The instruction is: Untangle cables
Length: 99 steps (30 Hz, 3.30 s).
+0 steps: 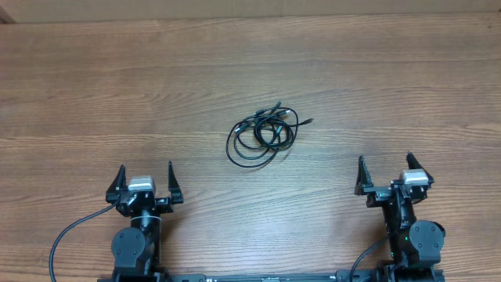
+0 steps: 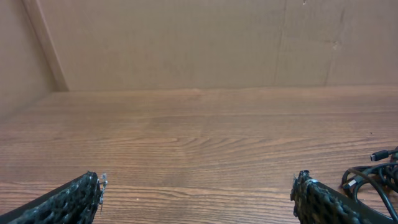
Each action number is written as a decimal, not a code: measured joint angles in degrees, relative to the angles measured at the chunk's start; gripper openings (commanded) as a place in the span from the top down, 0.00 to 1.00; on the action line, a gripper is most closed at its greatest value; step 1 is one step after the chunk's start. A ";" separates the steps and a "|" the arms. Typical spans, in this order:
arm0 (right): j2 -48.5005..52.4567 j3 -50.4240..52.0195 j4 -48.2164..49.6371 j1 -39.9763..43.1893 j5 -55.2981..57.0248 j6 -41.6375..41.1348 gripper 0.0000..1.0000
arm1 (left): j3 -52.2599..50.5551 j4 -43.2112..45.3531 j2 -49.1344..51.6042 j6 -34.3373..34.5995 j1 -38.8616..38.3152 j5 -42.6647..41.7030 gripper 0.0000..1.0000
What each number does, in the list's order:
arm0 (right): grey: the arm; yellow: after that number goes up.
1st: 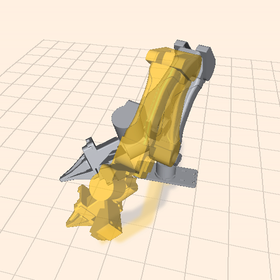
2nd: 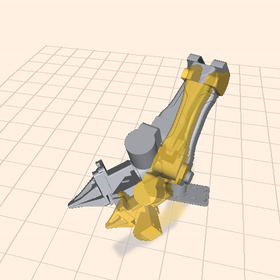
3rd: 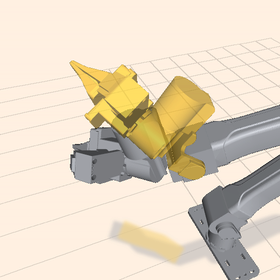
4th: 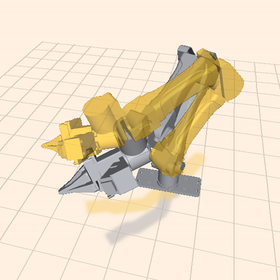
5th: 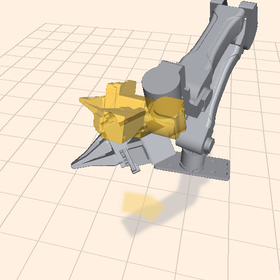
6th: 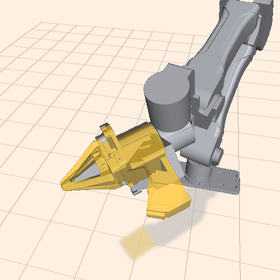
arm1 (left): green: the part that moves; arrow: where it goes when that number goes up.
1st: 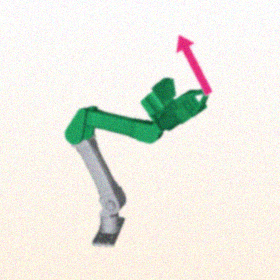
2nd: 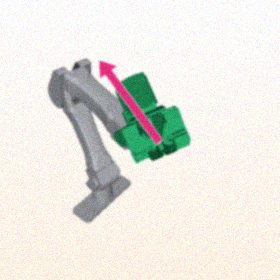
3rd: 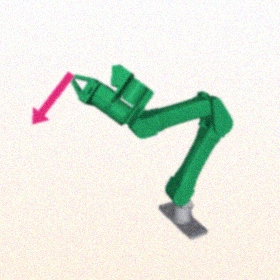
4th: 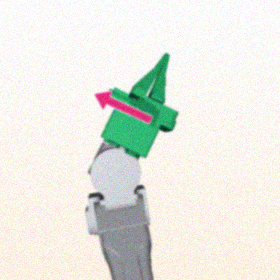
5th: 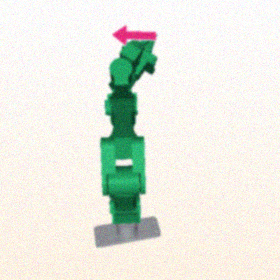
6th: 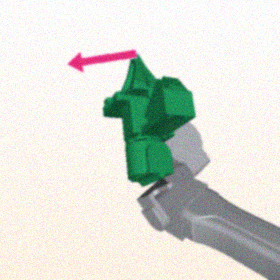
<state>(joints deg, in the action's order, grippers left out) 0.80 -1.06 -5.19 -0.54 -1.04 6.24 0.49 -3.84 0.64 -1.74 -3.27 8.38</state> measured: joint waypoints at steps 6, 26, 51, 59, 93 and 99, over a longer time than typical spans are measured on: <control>-0.02 0.00 0.02 0.00 0.00 0.02 0.00 | 0.00 0.02 0.00 0.00 0.00 0.00 0.00; 0.00 0.00 0.02 0.00 0.00 0.00 0.00 | 0.00 0.02 0.00 0.00 0.00 0.00 0.00; 0.00 0.00 0.04 0.00 0.00 0.00 0.00 | 0.00 2.21 0.00 10.32 0.00 -21.05 0.00; 0.00 0.00 0.04 0.00 0.00 0.02 0.00 | 0.15 11.21 0.00 13.88 0.00 -36.57 0.01; -0.02 0.00 0.00 0.00 0.00 0.02 0.00 | 45.68 -15.93 24.76 13.70 0.00 -50.90 0.00; 0.00 0.00 0.02 0.00 0.00 0.00 0.00 | 46.12 -8.90 25.83 14.62 0.00 -61.46 0.00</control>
<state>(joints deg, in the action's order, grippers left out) 0.80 -1.06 -5.17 -0.54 -1.04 6.24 46.61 -12.73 26.48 12.88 -3.27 -53.08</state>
